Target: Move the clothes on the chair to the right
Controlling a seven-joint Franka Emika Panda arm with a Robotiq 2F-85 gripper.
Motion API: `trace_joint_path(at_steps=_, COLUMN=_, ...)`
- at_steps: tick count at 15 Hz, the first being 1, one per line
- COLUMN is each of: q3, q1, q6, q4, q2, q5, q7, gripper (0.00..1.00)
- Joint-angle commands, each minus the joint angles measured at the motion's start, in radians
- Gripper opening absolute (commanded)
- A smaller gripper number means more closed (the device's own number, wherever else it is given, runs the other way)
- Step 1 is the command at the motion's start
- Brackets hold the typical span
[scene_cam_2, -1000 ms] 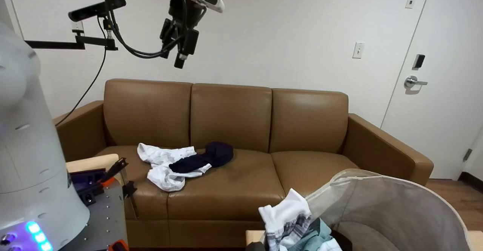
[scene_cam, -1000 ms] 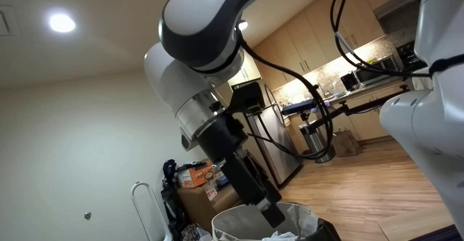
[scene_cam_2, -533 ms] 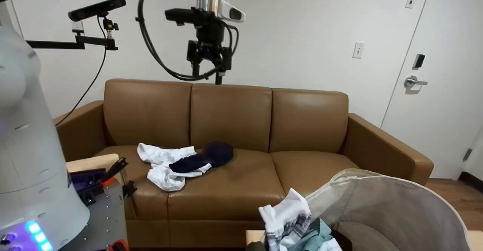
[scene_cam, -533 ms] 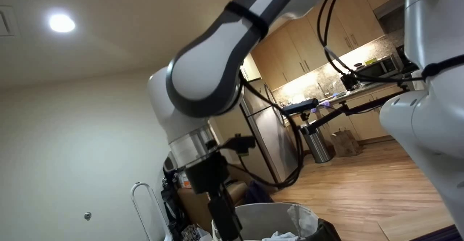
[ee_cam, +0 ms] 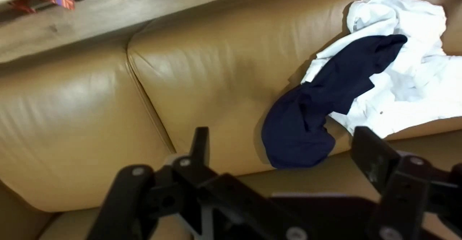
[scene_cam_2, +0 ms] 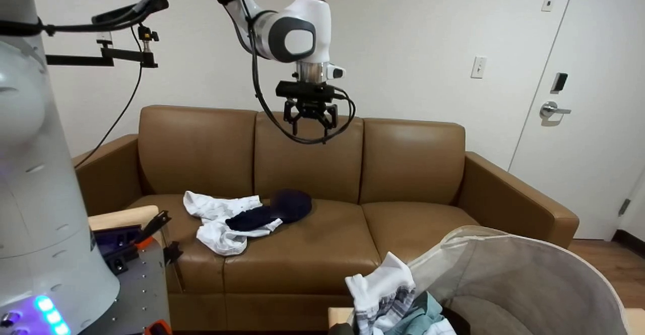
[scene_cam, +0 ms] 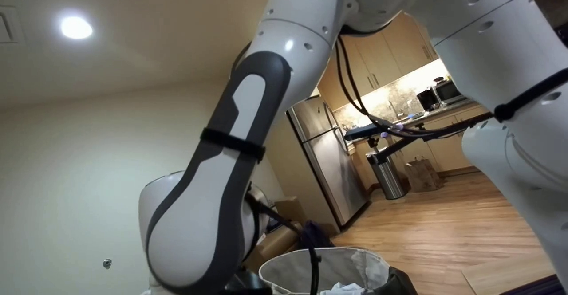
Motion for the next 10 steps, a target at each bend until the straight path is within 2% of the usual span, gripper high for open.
trace_joint_path(at_steps=1, q3=0.051, q1=-0.034, q6=0.001, q4=0.015, q2=0.021, q5=0.015, q7=-0.045, gripper=1.00)
trace_joint_path(at_steps=4, q3=0.063, q1=-0.039, q6=0.001, q4=0.018, q2=0.032, q5=0.021, q7=-0.055, gripper=1.00)
trace_joint_path(at_steps=5, q3=0.056, q1=-0.042, q6=0.017, q4=-0.013, q2=-0.003, q5=0.000, q7=-0.047, gripper=1.00)
trace_joint_path(at_steps=7, q3=0.091, q1=-0.049, q6=0.025, q4=0.000, q2=0.033, q5=0.115, q7=-0.195, gripper=1.00)
trace_joint_path(at_steps=10, q3=0.179, q1=-0.035, q6=0.109, q4=0.053, q2=0.196, q5=0.318, q7=-0.408, gripper=1.00)
